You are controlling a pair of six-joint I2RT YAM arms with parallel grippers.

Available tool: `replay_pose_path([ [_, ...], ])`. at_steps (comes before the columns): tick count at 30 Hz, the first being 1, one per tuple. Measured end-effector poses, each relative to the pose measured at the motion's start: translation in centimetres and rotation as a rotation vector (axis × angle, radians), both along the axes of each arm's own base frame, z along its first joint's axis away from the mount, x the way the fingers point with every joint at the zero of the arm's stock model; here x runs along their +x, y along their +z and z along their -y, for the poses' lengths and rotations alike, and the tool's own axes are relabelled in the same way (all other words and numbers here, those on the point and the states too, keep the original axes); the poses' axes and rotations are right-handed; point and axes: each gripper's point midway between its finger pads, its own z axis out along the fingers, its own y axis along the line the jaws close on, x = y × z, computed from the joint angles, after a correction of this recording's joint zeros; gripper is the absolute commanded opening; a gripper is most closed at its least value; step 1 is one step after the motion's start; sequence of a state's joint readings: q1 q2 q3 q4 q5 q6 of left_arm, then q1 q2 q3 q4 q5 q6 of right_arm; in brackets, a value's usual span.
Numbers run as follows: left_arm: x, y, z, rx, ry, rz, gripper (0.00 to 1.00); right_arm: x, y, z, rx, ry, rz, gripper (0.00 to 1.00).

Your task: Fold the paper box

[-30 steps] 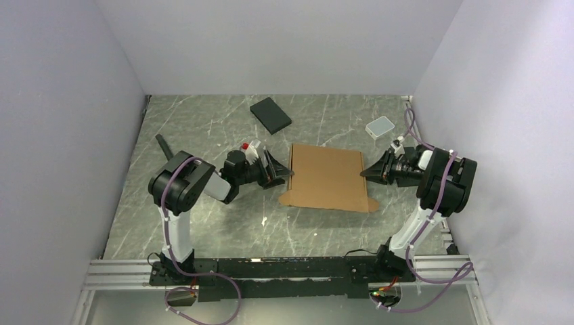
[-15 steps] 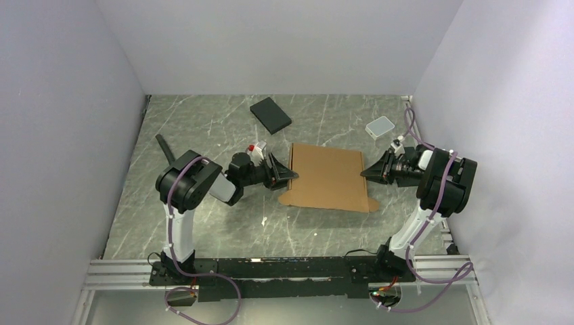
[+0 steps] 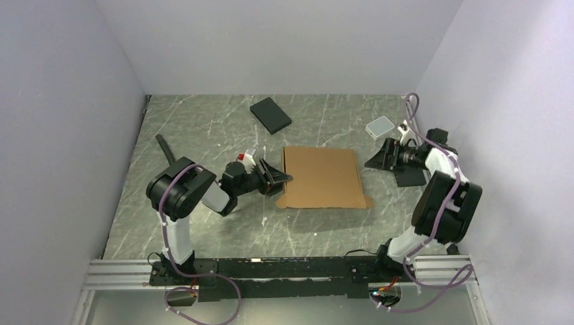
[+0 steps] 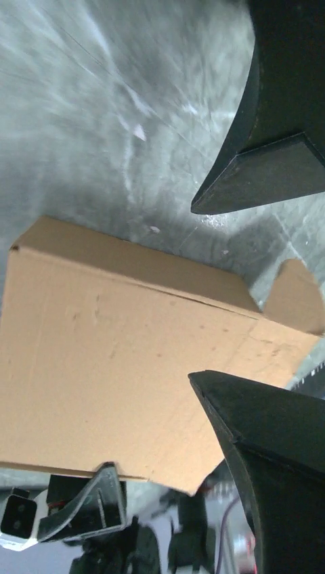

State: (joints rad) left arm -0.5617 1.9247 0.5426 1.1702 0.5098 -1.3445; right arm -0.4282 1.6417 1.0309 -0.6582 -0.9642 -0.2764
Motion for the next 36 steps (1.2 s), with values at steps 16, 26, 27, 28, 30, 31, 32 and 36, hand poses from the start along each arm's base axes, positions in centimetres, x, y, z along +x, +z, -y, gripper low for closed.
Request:
replay_pose_path([
  [16, 1.7, 6.6, -3.2, 0.084, 0.281, -0.250, 0.06, -9.1, 14.7, -14.6, -0.384, 0.879, 1.148, 1.00],
  [26, 1.6, 8.0, -3.8, 0.090, 0.346, -0.410, 0.05, -7.0, 9.0, -19.4, -0.605, 1.083, 1.210, 1.00],
  [27, 1.6, 8.1, -3.7, 0.089, 0.348, -0.416, 0.05, -6.8, 8.5, -19.7, -0.630, 1.086, 1.220, 1.00],
  [28, 1.6, 8.1, -3.7, 0.089, 0.350, -0.423, 0.05, -6.6, 7.8, -19.9, -0.662, 1.087, 1.228, 1.00],
  [30, 1.6, 8.2, -3.7, 0.086, 0.354, -0.437, 0.05, -6.2, 6.1, -20.2, -0.719, 1.093, 1.228, 1.00],
  [31, 1.6, 8.3, -3.7, 0.085, 0.355, -0.442, 0.05, -5.7, 4.9, -20.1, -0.765, 1.087, 1.222, 1.00],
  [32, 1.6, 8.3, -3.7, 0.086, 0.354, -0.443, 0.05, -5.7, 4.7, -20.3, -0.771, 1.090, 1.226, 0.99],
  [36, 1.6, 8.4, -3.7, 0.079, 0.358, -0.456, 0.05, -4.1, 4.1, -20.8, -0.871, 1.035, 1.281, 0.93],
])
